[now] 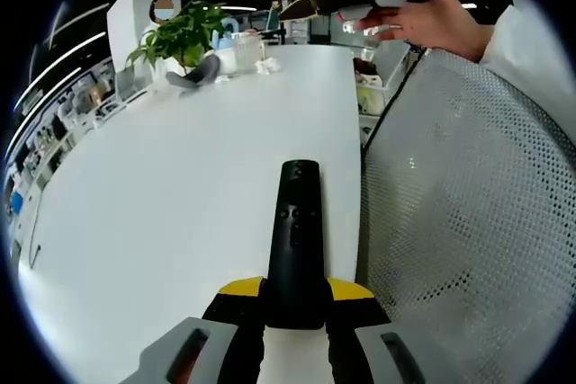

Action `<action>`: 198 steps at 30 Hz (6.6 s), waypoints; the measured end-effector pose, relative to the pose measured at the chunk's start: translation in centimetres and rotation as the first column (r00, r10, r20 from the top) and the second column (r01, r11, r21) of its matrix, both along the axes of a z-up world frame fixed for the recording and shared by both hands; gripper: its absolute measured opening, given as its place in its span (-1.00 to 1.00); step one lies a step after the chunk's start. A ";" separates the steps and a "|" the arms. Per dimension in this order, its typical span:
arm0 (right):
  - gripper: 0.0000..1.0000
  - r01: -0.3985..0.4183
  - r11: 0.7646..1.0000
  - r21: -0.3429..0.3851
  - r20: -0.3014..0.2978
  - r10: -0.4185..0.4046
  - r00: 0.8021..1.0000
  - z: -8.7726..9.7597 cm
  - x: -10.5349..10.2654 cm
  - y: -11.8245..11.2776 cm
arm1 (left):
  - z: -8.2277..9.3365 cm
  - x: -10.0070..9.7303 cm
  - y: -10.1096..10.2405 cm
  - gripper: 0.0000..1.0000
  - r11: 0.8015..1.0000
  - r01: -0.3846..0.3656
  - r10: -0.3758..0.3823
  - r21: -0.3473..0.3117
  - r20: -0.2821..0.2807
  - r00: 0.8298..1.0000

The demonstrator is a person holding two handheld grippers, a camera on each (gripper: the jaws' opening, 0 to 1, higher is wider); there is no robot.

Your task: Press the specified remote control buttons in sequence, fully releasing each button before pressing the next.

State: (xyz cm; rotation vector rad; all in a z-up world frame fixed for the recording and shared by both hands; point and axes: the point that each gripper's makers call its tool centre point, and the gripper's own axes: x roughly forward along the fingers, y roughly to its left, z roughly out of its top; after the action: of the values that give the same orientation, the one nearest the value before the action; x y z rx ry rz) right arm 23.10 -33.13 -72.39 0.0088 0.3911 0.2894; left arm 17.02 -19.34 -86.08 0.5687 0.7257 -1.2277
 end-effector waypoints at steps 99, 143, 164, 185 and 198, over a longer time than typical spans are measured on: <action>0.42 -0.021 0.995 -0.102 -0.034 0.018 0.999 -1.3 -0.4 0.3 | 0.2 16.2 2.2 -0.52 0.978 0.094 -0.121 0.187 0.140 0.983; 0.42 -0.063 0.991 -0.115 -0.095 0.052 0.994 -2.4 -0.6 1.0 | 0.7 25.3 3.4 -0.52 0.961 0.095 -0.129 0.261 0.115 0.985; 0.44 -0.070 0.992 -0.105 -0.115 0.058 0.992 -2.8 -0.7 1.1 | -0.3 27.6 2.2 -0.51 0.957 0.111 -0.123 0.269 0.031 0.992; 0.46 -0.084 0.990 -0.110 -0.129 0.069 0.989 -3.1 -0.7 1.5 | -0.3 28.1 3.2 -0.23 0.972 -0.031 0.036 0.235 -0.019 0.999; 0.49 -0.081 0.991 -0.105 -0.100 0.071 0.992 -2.6 -0.7 1.5 | -0.6 29.5 5.6 0.25 0.901 -0.392 0.409 0.186 -0.061 0.910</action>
State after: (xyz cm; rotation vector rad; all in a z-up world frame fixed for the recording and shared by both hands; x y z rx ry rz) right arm 22.43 -31.61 -75.01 -0.0993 0.5037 0.3436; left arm 46.52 -13.76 -86.73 0.4695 0.9850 -0.8160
